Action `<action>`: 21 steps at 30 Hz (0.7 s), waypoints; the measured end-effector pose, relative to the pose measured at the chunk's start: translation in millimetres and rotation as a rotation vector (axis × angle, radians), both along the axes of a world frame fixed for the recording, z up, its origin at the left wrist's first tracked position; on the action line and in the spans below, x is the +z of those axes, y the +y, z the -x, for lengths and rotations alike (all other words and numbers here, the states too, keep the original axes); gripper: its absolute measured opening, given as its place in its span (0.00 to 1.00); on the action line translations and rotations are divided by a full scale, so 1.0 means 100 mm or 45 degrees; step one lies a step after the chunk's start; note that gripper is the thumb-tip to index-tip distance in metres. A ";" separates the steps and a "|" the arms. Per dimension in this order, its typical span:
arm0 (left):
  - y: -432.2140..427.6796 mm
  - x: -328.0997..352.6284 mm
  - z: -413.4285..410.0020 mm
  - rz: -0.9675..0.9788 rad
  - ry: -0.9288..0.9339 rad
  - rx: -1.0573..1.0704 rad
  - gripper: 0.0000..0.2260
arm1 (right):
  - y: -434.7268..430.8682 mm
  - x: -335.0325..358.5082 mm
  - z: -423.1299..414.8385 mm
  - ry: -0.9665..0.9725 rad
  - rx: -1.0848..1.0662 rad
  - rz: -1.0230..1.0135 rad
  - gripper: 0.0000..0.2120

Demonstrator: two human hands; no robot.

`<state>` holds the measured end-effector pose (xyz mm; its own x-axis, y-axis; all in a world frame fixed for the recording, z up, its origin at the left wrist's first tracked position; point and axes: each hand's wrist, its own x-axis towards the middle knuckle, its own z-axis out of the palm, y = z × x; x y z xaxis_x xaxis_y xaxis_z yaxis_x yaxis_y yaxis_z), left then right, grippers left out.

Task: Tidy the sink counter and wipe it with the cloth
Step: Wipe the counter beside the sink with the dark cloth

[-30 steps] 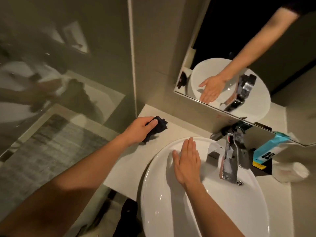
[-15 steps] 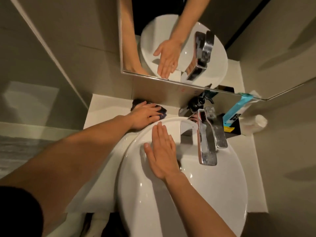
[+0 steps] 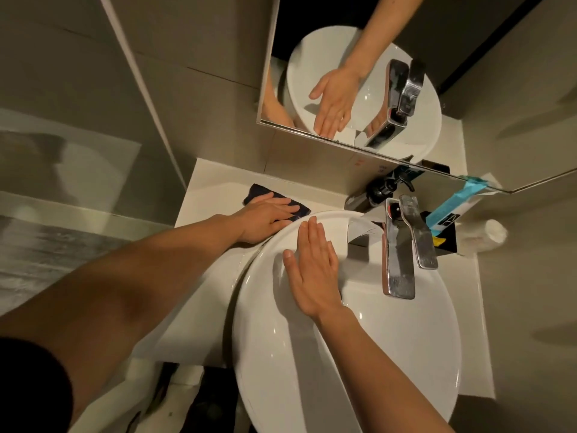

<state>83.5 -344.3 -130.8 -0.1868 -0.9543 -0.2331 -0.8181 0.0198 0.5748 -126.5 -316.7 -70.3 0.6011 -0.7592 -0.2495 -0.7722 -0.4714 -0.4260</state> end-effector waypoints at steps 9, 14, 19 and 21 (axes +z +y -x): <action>0.65 0.03 -0.03 -0.024 0.043 0.239 0.22 | 0.01 0.02 0.01 0.035 0.008 0.020 0.32; 1.06 -0.02 -0.01 -0.028 0.060 0.351 0.22 | 0.02 0.04 0.00 0.030 -0.002 0.012 0.32; 1.51 -0.04 0.11 -0.005 0.076 0.489 0.22 | 0.17 0.10 -0.07 0.078 -0.057 -0.010 0.34; 1.68 -0.05 0.18 -0.002 0.081 0.546 0.22 | 0.29 0.13 -0.10 0.093 -0.063 -0.021 0.36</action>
<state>65.0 -176.4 -135.5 0.2124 -0.9485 -0.2351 -0.7154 -0.3148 0.6238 -116.1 -287.8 -57.3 0.5426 -0.7829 -0.3044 -0.8238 -0.4250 -0.3751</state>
